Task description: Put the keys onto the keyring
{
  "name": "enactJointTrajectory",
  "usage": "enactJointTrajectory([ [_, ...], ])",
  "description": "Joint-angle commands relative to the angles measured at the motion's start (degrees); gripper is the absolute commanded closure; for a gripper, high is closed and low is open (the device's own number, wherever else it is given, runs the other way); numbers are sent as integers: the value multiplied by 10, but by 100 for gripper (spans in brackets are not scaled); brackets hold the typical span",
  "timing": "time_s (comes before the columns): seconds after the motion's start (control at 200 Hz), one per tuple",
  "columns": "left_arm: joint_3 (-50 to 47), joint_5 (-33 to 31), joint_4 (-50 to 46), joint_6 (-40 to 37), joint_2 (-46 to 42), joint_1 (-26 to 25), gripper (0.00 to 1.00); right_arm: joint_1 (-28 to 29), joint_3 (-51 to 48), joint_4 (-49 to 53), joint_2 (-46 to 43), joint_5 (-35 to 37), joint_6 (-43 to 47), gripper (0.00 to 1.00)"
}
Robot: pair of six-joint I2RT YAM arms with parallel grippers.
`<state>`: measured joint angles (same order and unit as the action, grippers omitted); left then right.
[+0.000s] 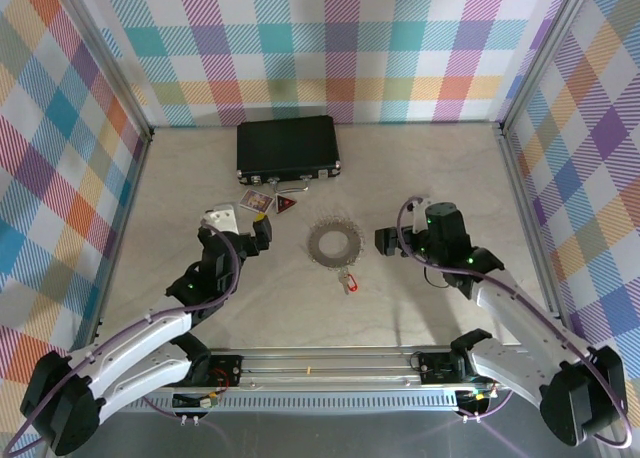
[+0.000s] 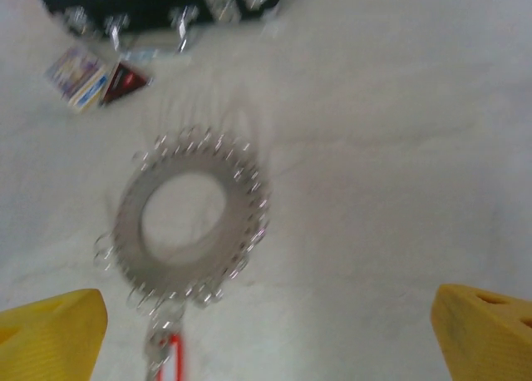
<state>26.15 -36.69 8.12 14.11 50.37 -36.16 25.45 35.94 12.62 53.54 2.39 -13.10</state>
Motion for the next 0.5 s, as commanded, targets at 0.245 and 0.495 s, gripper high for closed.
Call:
enactJointTrajectory([
  [0.245,-21,-86,61,-117,61,37,0,-27,-127,-172,-97,268,37,1],
  [0.495,-26,-143,115,-166,113,53,0,-49,-164,-195,-99,299,59,1],
])
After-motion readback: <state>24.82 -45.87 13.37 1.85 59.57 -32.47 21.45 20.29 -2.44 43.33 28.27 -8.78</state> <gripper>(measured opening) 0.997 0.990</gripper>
